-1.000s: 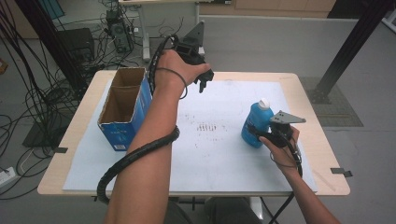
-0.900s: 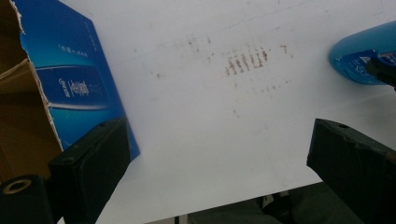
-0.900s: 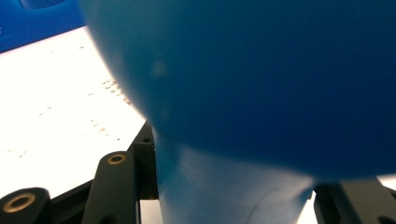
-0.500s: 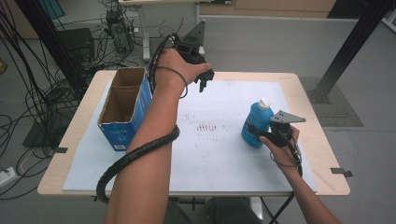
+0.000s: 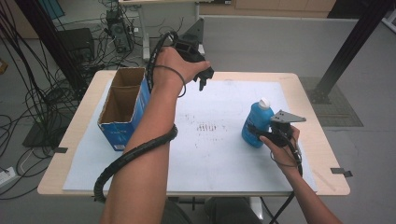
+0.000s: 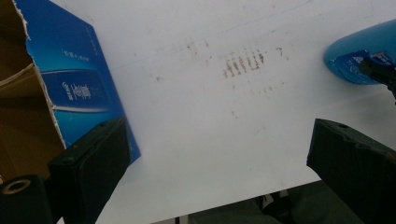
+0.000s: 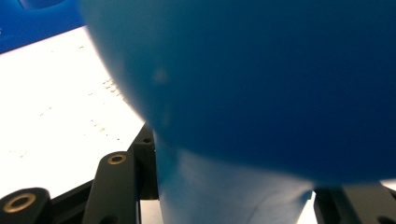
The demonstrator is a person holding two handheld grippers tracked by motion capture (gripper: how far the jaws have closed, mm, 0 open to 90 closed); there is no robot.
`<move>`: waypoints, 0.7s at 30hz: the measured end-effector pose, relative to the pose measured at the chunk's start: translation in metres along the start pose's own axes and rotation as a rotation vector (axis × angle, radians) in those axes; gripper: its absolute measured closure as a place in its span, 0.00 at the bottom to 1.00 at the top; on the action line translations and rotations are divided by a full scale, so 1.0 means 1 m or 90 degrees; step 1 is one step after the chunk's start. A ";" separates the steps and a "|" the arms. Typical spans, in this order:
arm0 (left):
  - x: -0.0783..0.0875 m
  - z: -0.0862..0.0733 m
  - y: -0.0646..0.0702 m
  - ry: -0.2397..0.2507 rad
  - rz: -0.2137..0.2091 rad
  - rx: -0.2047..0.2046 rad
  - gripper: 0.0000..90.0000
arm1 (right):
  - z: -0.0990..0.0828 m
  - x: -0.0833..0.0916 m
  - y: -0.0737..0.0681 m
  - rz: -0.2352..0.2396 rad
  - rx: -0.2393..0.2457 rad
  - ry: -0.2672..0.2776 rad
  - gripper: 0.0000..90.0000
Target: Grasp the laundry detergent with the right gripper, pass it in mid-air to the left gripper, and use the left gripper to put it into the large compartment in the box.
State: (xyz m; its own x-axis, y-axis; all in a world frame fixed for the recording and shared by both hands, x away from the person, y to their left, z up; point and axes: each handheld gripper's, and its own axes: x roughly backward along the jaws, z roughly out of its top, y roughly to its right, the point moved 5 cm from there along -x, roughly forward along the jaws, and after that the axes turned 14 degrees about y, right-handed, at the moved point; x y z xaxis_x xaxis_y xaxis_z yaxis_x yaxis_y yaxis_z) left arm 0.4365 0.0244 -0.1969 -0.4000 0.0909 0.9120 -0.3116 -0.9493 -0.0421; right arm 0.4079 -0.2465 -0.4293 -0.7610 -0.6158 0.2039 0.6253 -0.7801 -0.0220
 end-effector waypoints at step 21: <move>0.015 0.002 -0.006 -0.010 -0.049 -0.155 0.07 | 0.067 -0.006 0.014 0.078 -0.008 -0.023 0.50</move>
State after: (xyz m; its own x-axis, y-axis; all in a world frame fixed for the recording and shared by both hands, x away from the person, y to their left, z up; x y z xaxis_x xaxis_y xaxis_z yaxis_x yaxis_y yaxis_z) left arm 0.4342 0.0310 -0.1817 -0.3538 0.1533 0.9227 -0.5401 -0.8389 -0.0678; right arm 0.4325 -0.2463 -0.3653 -0.6724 -0.7025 0.2333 0.7108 -0.7007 -0.0612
